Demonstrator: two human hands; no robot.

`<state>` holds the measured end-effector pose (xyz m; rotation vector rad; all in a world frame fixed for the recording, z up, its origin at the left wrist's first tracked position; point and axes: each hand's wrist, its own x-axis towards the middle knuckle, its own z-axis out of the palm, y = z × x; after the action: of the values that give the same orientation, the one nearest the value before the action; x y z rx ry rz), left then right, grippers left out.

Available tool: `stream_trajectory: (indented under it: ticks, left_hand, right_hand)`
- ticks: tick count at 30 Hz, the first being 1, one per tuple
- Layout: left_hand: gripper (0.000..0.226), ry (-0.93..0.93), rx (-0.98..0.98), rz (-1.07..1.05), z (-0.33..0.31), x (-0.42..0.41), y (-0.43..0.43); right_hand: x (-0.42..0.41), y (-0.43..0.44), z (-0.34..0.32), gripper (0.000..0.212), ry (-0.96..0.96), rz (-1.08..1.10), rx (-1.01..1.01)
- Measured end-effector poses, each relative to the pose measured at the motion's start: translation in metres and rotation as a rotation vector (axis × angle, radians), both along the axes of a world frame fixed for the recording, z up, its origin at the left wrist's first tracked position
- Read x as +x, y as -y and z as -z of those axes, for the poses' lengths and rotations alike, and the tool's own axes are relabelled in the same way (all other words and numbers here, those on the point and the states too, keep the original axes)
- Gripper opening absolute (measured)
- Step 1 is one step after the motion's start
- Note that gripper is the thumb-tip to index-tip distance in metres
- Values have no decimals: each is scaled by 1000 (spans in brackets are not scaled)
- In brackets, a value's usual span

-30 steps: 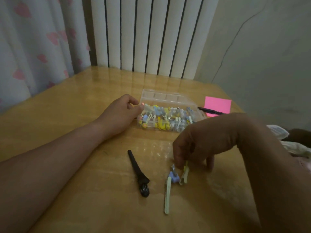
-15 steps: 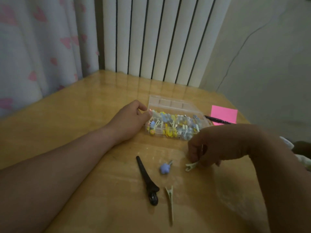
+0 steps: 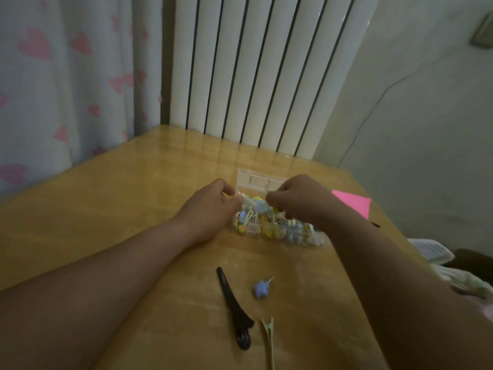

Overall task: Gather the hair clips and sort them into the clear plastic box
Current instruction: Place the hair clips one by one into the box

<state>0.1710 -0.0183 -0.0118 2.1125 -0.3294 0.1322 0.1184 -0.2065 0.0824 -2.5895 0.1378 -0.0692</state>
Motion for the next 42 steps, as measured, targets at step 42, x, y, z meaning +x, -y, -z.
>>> stream_trajectory:
  ticks: [42]
  left_hand:
    - [33, 15, -10, 7, 5, 4, -2]
  right_hand:
    - [-38, 15, 23, 11, 251, -149, 54]
